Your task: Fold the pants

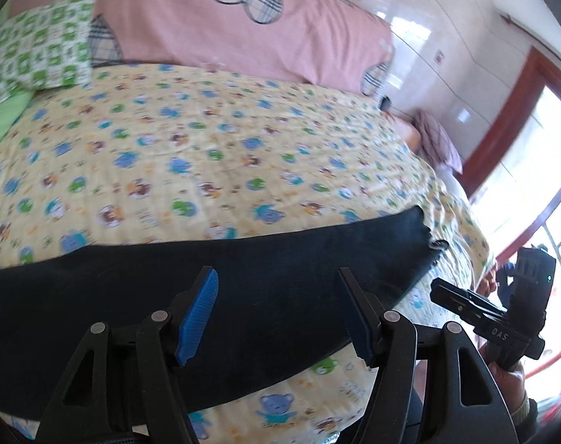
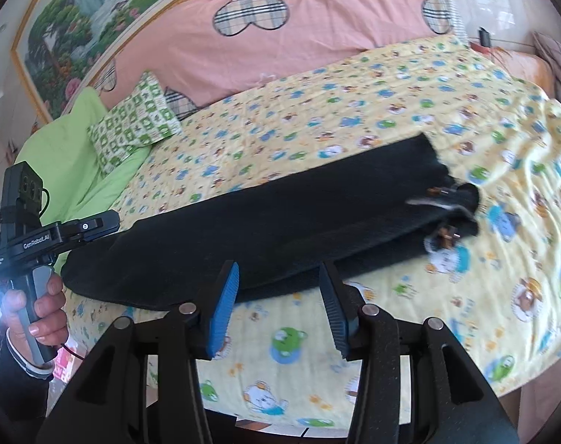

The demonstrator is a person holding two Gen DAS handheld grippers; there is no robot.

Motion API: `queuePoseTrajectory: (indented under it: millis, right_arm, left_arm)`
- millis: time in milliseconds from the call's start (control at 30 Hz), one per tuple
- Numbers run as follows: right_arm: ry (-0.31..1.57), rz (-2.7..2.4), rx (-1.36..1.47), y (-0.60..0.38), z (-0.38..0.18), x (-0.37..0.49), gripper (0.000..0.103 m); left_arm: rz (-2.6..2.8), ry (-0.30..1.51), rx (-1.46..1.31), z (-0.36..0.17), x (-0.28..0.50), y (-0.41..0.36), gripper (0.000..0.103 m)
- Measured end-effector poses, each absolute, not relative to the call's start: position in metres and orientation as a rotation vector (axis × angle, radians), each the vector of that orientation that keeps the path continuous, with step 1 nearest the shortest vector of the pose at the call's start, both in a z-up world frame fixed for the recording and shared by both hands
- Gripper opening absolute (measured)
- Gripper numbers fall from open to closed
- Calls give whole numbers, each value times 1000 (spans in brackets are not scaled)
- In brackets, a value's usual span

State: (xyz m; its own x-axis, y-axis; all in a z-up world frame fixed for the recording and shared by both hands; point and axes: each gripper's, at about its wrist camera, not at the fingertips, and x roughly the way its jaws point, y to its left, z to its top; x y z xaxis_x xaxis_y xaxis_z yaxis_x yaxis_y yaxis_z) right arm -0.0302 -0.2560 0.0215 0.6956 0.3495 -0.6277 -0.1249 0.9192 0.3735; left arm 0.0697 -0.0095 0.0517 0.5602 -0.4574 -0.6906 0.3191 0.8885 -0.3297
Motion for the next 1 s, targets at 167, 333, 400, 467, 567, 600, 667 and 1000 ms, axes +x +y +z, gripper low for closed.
queuePoseTrajectory:
  millis: [167,333,400,467,567,600,667,1000]
  right_arm:
    - [759,229,345,-272,18,-34,48]
    - [757,190,382,-288,15,-34,51]
    - [754,176,412,-296,13,-34,51]
    - [756,161,440,-303,11,-32,51]
    - [760,142,474,-313,8,-30,51]
    - [763,133,477,-314,6,-29,51]
    - [771,124,485,-317,3,-28,52]
    - [770,114,683,-346,-12,-16,55]
  left_arm:
    - [-514,870,-118,55,79,-35,68]
    - [-562,892,-86,54,92,-55,69]
    - [-575,898,-65,54,97,-63,69]
    - [-592,906,-44,53,101,-70,70]
    - [-622,923,-13,52,111,-82,70]
    - [-633,928,-3,51,115,-87,71]
    - [-661,941,17,51,122,-97,71]
    - [-810,1043,74,39,160,-146,73]
